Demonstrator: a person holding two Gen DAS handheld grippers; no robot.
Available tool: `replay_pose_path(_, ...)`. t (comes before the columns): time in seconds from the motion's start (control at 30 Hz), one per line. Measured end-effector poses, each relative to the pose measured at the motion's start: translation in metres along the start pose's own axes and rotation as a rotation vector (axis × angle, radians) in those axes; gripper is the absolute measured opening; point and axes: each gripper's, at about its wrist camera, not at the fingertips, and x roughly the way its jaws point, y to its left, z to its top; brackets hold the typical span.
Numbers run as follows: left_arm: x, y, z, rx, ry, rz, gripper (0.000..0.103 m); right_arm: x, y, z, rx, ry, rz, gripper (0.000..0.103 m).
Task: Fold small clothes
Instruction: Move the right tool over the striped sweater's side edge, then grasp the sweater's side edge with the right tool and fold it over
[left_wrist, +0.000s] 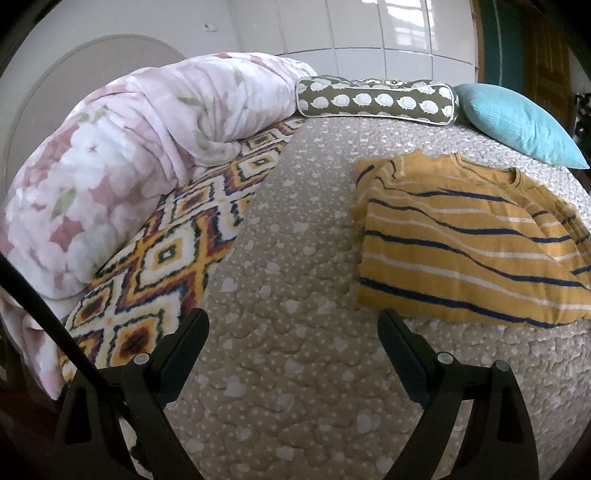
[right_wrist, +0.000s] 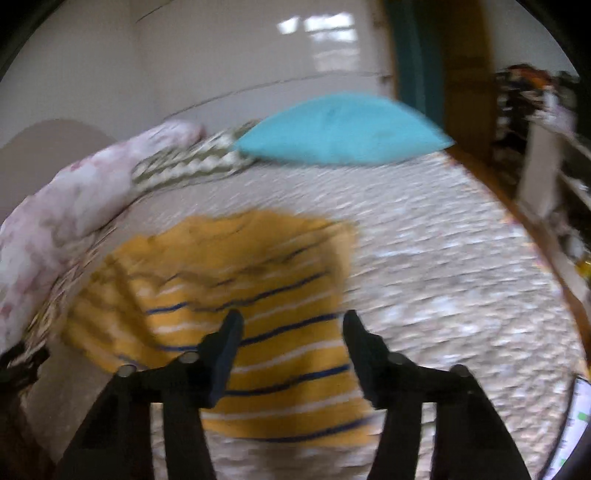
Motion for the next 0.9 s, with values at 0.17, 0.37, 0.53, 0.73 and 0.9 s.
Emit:
replay_pose_path(0.17,0.027,0.007,0.015,-0.069,0.021,-0.102,0.092,0.042,0.016,-0.010,-0.054,0.063,-0.035,0.051)
replay_pose_path(0.37,0.076,-0.002,0.033,-0.134,0.101,-0.308,0.092,0.058,0.016,-0.012,-0.062,0.041,-0.072,0.054)
replay_pose_path(0.53,0.091,-0.018,0.042,-0.159,0.155,-0.468,0.039,0.060,0.015,-0.013,-0.078,0.028,-0.087,0.058)
replay_pose_path(0.73,0.069,-0.006,0.051,-0.173,0.115,-0.362,0.014,0.031,-0.001,-0.004,-0.006,0.002,-0.079,0.059)
replay_pose_path(0.9,0.053,0.018,0.048,-0.175,0.081,-0.301,0.020,-0.015,-0.054,-0.009,0.131,-0.062,-0.091,0.070)
